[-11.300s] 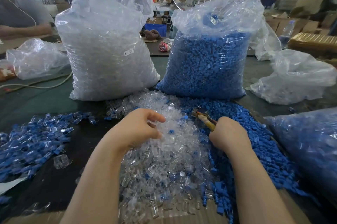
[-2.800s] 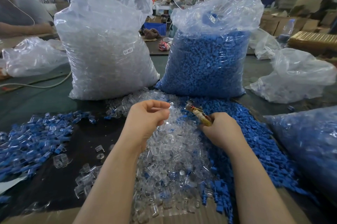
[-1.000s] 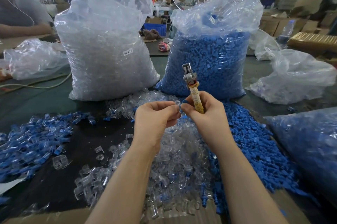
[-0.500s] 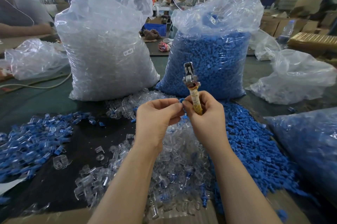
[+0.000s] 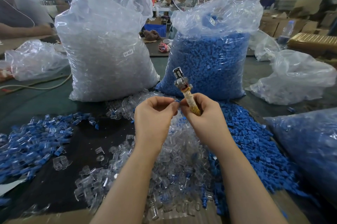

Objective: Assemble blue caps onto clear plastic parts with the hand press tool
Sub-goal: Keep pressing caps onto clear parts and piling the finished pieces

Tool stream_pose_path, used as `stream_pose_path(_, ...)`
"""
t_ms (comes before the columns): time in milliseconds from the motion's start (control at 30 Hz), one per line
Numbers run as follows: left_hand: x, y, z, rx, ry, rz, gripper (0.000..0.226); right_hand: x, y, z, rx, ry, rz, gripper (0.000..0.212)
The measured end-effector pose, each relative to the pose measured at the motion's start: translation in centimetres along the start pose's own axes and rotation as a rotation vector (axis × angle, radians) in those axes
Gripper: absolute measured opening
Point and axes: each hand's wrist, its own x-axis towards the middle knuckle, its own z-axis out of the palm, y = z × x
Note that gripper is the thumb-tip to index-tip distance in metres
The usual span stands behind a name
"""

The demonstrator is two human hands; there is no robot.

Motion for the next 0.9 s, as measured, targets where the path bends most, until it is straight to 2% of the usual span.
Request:
stream_pose_path(267,0.5,0.1,-0.3,-0.032,0.010,0.036,0.015,0.0,1.1,-2.2,-0.087,-0.243,0.139,0.007)
stream_pose_path(433,0.7,0.1,-0.8,-0.051,0.000,0.071,0.011,-0.1,1.3,-2.6,-0.098,-0.359,0.175,0.011)
stream_pose_path(733,0.9,0.1,-1.3,-0.049,-0.046,0.102,0.013,-0.1,1.0,-2.5,-0.173,-0.392,0.140,0.011)
stream_pose_path(900,0.9,0.1,-1.4,-0.055,-0.050,0.093,0.012,-0.2,0.9,-2.2,-0.272,-0.386,0.112,0.019)
